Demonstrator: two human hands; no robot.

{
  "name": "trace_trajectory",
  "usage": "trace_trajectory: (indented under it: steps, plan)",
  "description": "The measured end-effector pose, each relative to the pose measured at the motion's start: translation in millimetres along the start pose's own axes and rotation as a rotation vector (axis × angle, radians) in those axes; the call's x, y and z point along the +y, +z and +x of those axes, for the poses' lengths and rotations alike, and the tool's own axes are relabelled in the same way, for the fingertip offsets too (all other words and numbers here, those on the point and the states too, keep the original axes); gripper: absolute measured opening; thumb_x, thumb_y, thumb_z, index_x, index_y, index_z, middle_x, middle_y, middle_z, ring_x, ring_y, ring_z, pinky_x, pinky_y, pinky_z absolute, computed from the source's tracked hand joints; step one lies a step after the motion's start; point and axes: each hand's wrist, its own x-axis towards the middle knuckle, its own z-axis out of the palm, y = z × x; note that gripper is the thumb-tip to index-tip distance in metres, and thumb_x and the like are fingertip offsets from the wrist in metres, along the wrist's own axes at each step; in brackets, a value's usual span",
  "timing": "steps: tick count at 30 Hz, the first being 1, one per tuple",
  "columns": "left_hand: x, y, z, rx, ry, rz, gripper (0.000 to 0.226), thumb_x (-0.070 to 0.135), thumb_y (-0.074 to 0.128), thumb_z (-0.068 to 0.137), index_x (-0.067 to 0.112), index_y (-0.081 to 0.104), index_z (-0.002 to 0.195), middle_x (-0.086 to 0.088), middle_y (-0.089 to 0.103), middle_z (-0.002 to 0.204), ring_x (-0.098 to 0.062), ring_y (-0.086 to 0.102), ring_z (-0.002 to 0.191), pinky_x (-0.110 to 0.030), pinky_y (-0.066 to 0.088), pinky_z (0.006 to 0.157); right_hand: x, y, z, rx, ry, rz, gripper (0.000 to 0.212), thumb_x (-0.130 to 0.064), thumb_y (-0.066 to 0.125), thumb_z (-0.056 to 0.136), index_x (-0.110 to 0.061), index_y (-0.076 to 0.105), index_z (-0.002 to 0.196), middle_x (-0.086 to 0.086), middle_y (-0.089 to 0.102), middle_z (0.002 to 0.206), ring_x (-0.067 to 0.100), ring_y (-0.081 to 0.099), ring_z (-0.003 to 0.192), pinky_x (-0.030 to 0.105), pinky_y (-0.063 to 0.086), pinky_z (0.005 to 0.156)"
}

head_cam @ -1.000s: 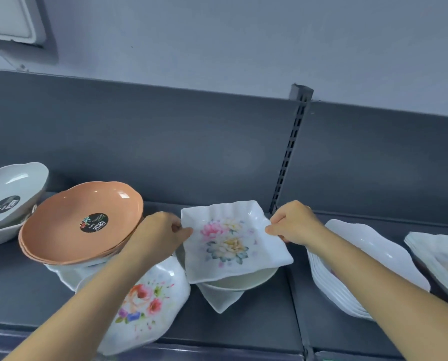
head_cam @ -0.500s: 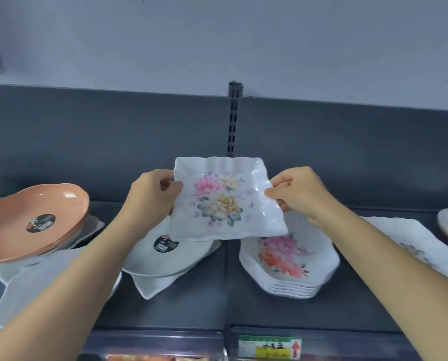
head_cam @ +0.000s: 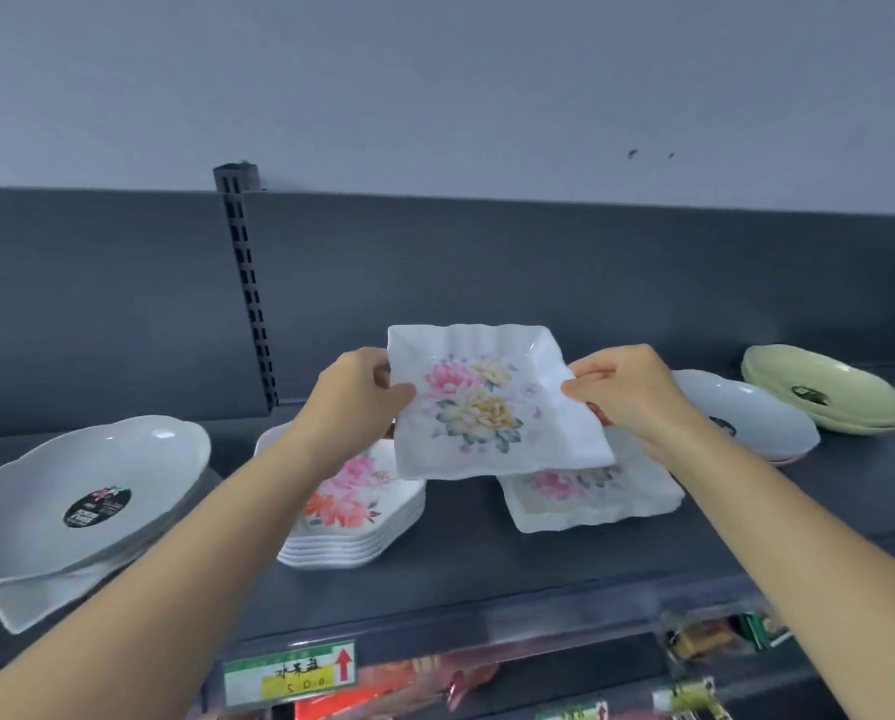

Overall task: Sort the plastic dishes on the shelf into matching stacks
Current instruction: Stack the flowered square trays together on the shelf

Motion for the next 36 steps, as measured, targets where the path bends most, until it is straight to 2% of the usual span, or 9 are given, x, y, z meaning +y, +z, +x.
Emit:
trace_trajectory:
  steps: [9, 14, 20, 25, 28, 30, 32, 33, 36]
  plan:
    - [22.4, 97.9, 15.1, -0.068, -0.016, 0.238, 0.02, 0.007, 0.046, 0.087, -0.003, 0.059, 0.1, -0.015, 0.066, 0.095, -0.032, 0.061, 0.084, -0.032, 0.044, 0.064, 71.3, -44.3, 19.8, 0.038, 0.098, -0.065, 0.019, -0.001, 0.06, 0.078, 0.011, 0.067, 0.09, 0.023, 0.057, 0.081, 0.028, 0.046, 0.068, 0.03, 0.035, 0.067]
    - [11.7, 120.1, 23.7, -0.135, -0.068, 0.339, 0.011, 0.005, 0.045, 0.084, -0.002, 0.053, 0.086, -0.01, 0.056, 0.084, -0.026, 0.05, 0.073, -0.027, 0.034, 0.05, 97.5, -38.6, 30.9, 0.046, 0.127, -0.139, 0.029, -0.003, 0.057, 0.077, 0.014, 0.06, 0.1, 0.031, 0.06, 0.11, 0.037, 0.052, 0.071, 0.032, 0.043, 0.069]
    - [-1.3, 131.1, 27.1, -0.147, -0.105, 0.393, 0.011, 0.007, 0.045, 0.085, 0.005, 0.047, 0.075, -0.01, 0.054, 0.087, -0.024, 0.045, 0.072, -0.025, 0.03, 0.049, 107.0, -28.2, 39.3, 0.034, 0.108, -0.217, 0.023, -0.004, 0.055, 0.08, 0.012, 0.063, 0.095, 0.031, 0.061, 0.089, 0.031, 0.043, 0.067, 0.029, 0.033, 0.062]
    - [-5.3, 133.8, 21.2, -0.09, -0.085, 0.478, 0.021, 0.017, 0.046, 0.091, 0.008, 0.041, 0.073, -0.008, 0.045, 0.092, -0.025, 0.045, 0.077, -0.029, 0.036, 0.063, 107.8, -23.1, 39.2, 0.031, 0.088, -0.305, 0.027, -0.008, 0.056, 0.082, 0.01, 0.063, 0.101, 0.025, 0.064, 0.108, 0.04, 0.058, 0.106, 0.047, 0.052, 0.08]
    - [-3.2, 126.6, 13.6, -0.061, -0.03, 0.533, 0.022, 0.026, 0.048, 0.093, 0.007, 0.049, 0.081, -0.006, 0.047, 0.091, -0.028, 0.053, 0.081, -0.033, 0.045, 0.071, 101.1, -23.5, 35.1, 0.024, 0.091, -0.305, 0.015, -0.007, 0.056, 0.079, 0.002, 0.065, 0.072, 0.024, 0.061, 0.077, 0.046, 0.049, 0.079, 0.033, 0.041, 0.06]
    - [3.3, 114.6, 7.1, -0.021, 0.046, 0.559, 0.025, 0.029, 0.048, 0.093, 0.009, 0.048, 0.078, -0.005, 0.049, 0.086, -0.029, 0.057, 0.089, -0.036, 0.048, 0.072, 93.0, -23.1, 33.8, 0.054, 0.053, -0.309, 0.034, -0.005, 0.053, 0.079, -0.016, 0.034, 0.054, 0.008, 0.033, 0.057, 0.026, 0.026, 0.06, 0.03, 0.019, 0.056]
    - [11.5, 97.3, -3.0, 0.04, 0.114, 0.588, 0.025, 0.031, 0.048, 0.093, 0.009, 0.053, 0.082, -0.003, 0.052, 0.086, -0.027, 0.058, 0.091, -0.036, 0.049, 0.071, 73.4, -19.6, 31.2, 0.07, -0.038, -0.295, 0.037, -0.006, 0.053, 0.082, -0.018, 0.028, 0.056, -0.004, 0.032, 0.059, 0.018, 0.028, 0.059, 0.028, 0.019, 0.052]
    - [15.3, 87.8, -8.9, 0.065, 0.135, 0.604, 0.025, 0.033, 0.048, 0.094, 0.01, 0.059, 0.093, -0.002, 0.055, 0.09, -0.025, 0.058, 0.092, -0.035, 0.049, 0.073, 61.1, -16.2, 28.6, 0.06, -0.069, -0.26, 0.033, -0.008, 0.054, 0.084, -0.032, 0.049, 0.061, -0.005, 0.044, 0.065, 0.017, 0.04, 0.063, 0.028, 0.031, 0.054]
    - [18.6, 58.5, -30.7, 0.122, 0.158, 0.607, 0.031, 0.037, 0.048, 0.095, 0.021, 0.063, 0.117, 0.002, 0.06, 0.103, -0.02, 0.058, 0.096, -0.034, 0.05, 0.08, 22.7, 7.0, 19.5, -0.011, -0.218, -0.174, 0.024, -0.014, 0.059, 0.087, -0.016, 0.071, 0.108, -0.002, 0.065, 0.098, 0.018, 0.06, 0.101, 0.028, 0.046, 0.087]
